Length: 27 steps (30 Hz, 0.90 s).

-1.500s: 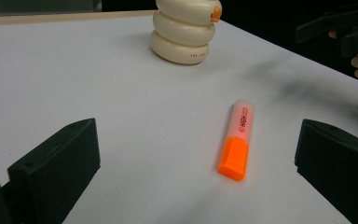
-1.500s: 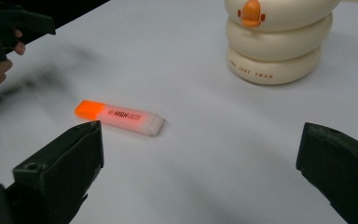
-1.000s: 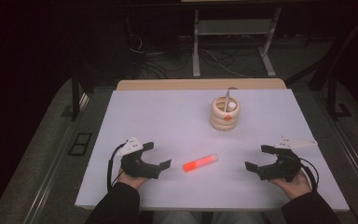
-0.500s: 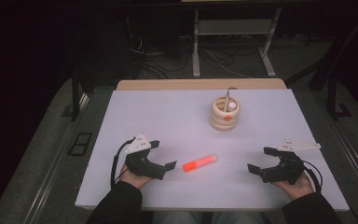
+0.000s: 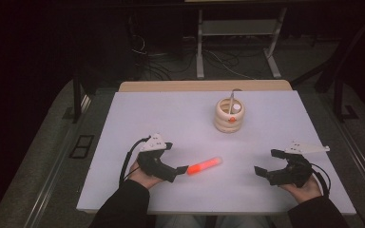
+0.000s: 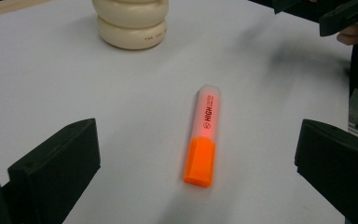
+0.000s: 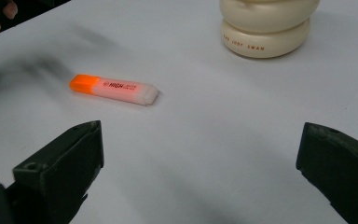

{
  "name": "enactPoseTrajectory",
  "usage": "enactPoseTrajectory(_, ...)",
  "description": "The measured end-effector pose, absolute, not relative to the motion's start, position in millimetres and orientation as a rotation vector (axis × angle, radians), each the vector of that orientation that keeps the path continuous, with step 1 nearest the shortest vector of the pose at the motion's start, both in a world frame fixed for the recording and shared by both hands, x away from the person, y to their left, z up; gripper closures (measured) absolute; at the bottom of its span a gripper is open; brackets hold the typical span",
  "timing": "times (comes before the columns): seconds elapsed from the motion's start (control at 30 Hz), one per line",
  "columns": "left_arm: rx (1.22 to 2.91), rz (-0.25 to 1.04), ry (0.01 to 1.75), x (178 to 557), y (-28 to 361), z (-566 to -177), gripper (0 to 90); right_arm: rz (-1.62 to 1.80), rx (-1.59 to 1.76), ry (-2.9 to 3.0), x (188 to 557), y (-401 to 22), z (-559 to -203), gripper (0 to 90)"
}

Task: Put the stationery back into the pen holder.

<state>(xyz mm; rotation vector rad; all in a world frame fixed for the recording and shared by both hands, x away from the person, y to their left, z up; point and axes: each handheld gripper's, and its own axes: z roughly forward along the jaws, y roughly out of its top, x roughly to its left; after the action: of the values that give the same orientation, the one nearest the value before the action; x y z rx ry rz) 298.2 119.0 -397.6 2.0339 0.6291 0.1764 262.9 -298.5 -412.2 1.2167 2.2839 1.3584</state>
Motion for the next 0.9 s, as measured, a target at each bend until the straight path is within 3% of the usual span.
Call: enactPoseTrajectory(0.9, 2.18, 0.085, 0.558, 323, 89, -398, 0.0, 1.362, 1.212, 2.279, 263, -299, -412, 0.3)
